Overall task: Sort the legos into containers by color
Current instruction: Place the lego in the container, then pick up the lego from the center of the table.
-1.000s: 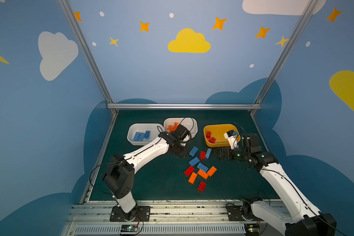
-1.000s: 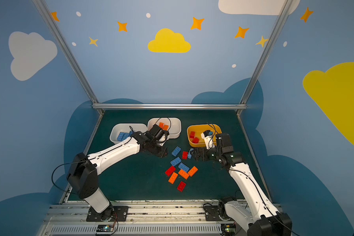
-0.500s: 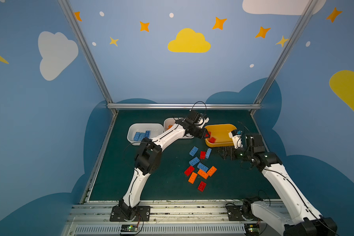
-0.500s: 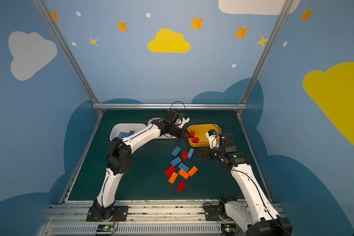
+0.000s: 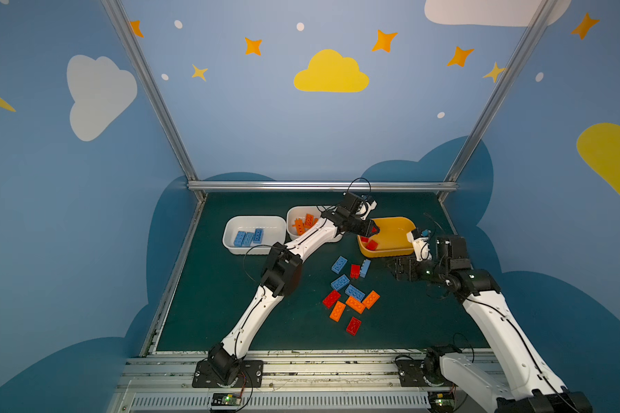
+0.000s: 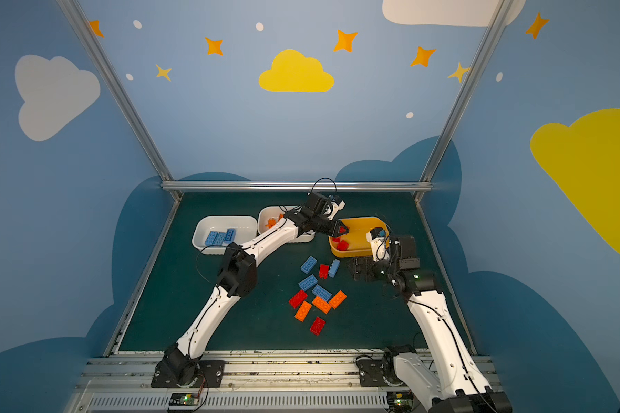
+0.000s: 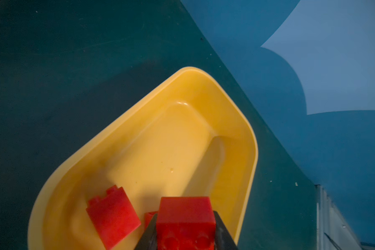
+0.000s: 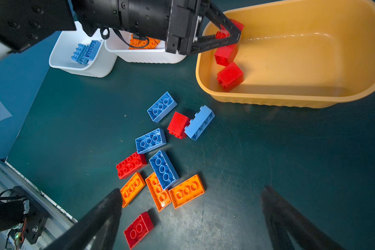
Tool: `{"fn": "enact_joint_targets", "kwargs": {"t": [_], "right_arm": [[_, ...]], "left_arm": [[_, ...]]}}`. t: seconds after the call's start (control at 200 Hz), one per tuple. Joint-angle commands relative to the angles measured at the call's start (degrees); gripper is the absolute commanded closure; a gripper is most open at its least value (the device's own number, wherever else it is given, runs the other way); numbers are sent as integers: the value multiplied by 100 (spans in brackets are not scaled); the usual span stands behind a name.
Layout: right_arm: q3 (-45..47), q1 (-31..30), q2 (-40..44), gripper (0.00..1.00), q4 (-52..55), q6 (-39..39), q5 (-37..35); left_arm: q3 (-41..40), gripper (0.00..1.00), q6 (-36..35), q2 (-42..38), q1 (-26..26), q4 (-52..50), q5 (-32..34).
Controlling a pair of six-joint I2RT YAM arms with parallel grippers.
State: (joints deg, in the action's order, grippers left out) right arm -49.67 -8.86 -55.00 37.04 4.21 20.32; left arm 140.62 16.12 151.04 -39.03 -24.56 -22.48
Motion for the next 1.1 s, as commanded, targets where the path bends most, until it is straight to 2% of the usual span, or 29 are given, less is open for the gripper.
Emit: {"fn": "enact_joint_targets", "kwargs": {"t": [0.0, 0.12, 0.215, 0.375, 0.486, 0.631, 0.751, 0.856, 0.981, 1.096], "right_arm": [[-108, 16, 139, 2, 138, -45, -28], [-98, 17, 183, 2, 155, -37, -12], [-96, 16, 201, 2, 155, -18, 32], [-89, 22, 192, 2, 142, -6, 82], [-87, 18, 214, 2, 121, 21, 135], [-46, 19, 227, 2, 93, 22, 240], [9, 10, 219, 2, 52, 43, 413], [27, 15, 218, 2, 32, 37, 497], [61, -10, 218, 2, 23, 35, 541], [90, -36, 216, 2, 21, 28, 600]], "left_arm": [[142, 60, -536, -4, -108, -117, 364], [150, 50, -997, -73, -210, -230, 520], [150, 36, -1164, -216, -239, -412, 533], [105, 31, -1279, -695, -259, -1136, 591], [-285, 27, -1329, -1234, -317, -1801, 772], [-1555, 24, -1400, -2234, -386, -2290, 1178], [-3070, 23, -1325, -3225, -415, -1998, 1561], [-4074, 23, -1223, -3856, -450, -1689, 1906], [-4921, 23, -1122, -4143, -479, -1222, 2239], [-5070, 24, -1150, -3943, -501, -1132, 2565]]}}
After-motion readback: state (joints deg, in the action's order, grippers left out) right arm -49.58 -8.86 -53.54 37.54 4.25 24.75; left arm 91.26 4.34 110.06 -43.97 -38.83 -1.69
